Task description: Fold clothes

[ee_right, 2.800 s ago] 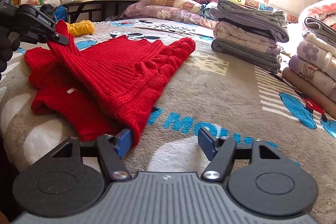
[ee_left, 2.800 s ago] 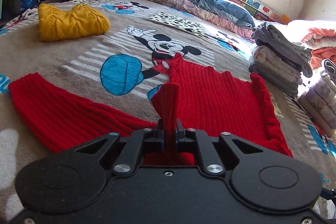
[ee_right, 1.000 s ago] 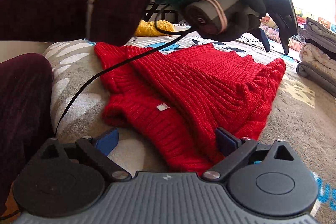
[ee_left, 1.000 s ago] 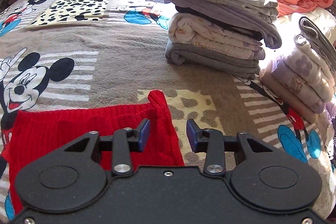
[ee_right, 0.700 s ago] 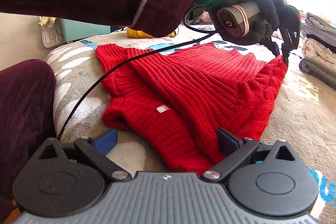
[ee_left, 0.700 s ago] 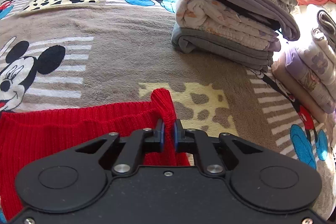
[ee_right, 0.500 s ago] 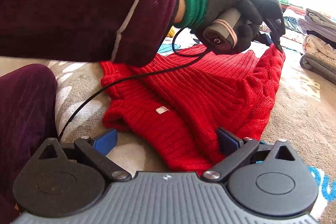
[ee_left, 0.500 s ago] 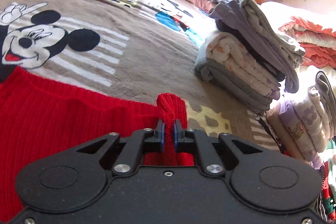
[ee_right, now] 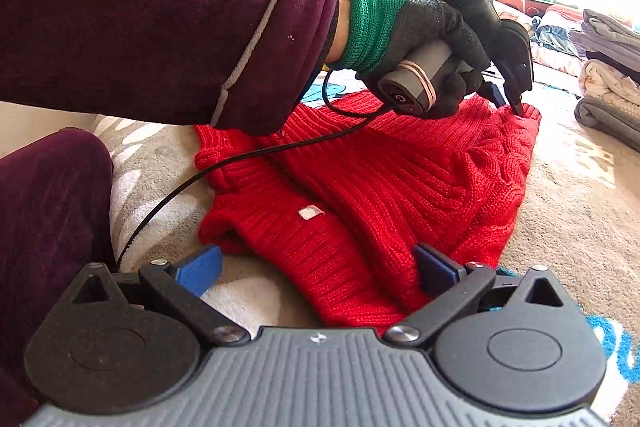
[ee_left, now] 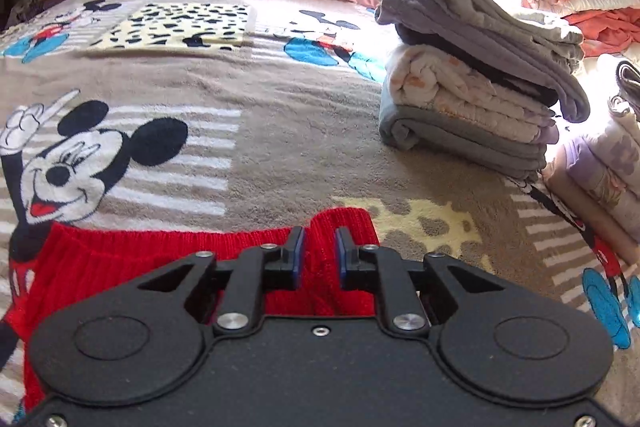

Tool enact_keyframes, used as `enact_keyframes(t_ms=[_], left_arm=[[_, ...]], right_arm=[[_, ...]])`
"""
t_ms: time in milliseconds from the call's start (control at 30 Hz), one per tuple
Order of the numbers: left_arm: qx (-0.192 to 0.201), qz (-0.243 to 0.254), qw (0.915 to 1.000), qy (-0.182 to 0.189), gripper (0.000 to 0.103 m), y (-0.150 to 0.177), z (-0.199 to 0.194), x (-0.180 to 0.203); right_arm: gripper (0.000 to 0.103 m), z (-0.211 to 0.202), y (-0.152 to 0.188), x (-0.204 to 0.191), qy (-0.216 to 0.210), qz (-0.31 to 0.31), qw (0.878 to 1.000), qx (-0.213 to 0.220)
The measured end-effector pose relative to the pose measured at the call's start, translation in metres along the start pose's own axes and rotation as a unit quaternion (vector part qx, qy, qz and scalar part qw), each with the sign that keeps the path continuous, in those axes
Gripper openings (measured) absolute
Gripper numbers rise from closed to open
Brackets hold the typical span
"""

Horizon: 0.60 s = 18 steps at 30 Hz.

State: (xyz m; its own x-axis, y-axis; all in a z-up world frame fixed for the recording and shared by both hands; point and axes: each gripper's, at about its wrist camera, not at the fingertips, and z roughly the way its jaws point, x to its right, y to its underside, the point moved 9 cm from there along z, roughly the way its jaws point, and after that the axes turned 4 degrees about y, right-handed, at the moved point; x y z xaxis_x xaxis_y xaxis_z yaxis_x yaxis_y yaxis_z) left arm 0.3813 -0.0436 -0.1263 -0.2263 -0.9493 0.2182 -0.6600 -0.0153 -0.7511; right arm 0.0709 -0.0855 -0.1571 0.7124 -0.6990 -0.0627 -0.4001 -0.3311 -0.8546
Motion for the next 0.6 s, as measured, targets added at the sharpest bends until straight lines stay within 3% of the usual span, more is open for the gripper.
enact_keyframes(t_ms=[133, 233, 333, 467, 533, 600], left_arm=[[-0.016, 0.046, 0.9984, 0.028, 0.013, 0.009, -0.018, 0.016], [-0.045, 0.075, 0.9954, 0.038, 0.013, 0.025, -0.005, 0.028], [-0.068, 0.089, 0.9934, 0.022, 0.016, 0.033, 0.022, 0.029], [-0.069, 0.083, 0.9942, 0.004, 0.020, 0.022, 0.044, 0.025], [-0.070, 0.085, 0.9939, -0.007, 0.020, 0.018, 0.043, 0.025], [-0.046, 0.096, 0.9939, -0.030, 0.020, 0.012, 0.026, 0.027]], right_arm=[[0.101, 0.002, 0.001, 0.000, 0.001, 0.000, 1.000, 0.000], [0.101, 0.002, 0.000, 0.000, 0.002, -0.001, 1.000, 0.001], [0.101, 0.002, 0.000, 0.000, 0.003, -0.003, 1.000, 0.001], [0.102, 0.004, 0.002, -0.002, 0.007, -0.010, 1.000, 0.001], [0.103, 0.005, 0.002, -0.003, 0.008, -0.014, 1.000, 0.000], [0.103, 0.005, 0.003, -0.005, 0.010, -0.018, 1.000, 0.000]])
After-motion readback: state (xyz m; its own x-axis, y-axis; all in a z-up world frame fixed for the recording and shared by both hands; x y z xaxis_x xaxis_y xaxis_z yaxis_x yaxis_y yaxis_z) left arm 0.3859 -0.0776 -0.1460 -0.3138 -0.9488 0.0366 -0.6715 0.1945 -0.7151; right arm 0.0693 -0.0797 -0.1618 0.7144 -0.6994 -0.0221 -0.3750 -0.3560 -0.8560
